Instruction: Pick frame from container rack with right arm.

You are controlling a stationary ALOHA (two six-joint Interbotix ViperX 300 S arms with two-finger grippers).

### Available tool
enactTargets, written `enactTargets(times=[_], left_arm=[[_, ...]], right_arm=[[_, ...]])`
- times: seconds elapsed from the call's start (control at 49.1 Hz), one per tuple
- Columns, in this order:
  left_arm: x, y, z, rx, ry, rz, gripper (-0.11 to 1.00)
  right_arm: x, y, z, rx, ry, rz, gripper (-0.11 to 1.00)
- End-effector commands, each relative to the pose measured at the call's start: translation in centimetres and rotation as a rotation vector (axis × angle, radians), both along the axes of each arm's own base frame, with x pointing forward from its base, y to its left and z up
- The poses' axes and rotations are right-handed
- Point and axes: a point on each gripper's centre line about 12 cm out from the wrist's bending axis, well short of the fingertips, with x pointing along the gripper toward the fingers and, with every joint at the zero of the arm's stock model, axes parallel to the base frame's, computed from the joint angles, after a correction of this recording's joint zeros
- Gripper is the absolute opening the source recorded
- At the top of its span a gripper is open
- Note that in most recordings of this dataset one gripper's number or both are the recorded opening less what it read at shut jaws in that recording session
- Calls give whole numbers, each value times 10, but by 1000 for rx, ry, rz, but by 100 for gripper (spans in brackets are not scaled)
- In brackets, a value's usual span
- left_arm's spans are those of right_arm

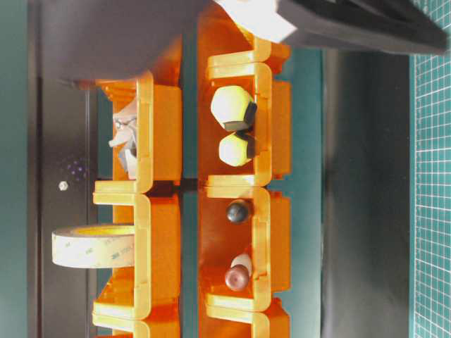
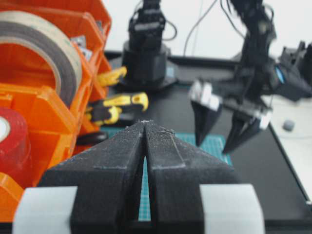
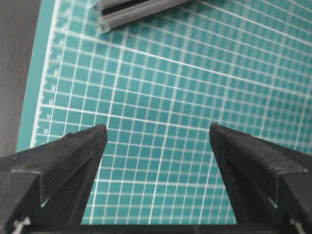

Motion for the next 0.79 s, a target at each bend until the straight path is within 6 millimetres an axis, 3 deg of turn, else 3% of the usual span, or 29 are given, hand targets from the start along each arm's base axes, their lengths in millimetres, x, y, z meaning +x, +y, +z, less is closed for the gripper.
enactTargets(times=[0.0, 0.326, 0.774], left_arm=[[0, 0, 7, 0, -5, 0, 0], [-1, 0, 5, -1, 20, 1, 0], [-1, 0, 4, 1, 26, 2, 0]], right_arm=[[-11, -6, 42, 97, -118, -75, 83], [-58, -48, 113, 280, -419, -197, 82], [-121, -114, 155, 364, -719, -259, 82]])
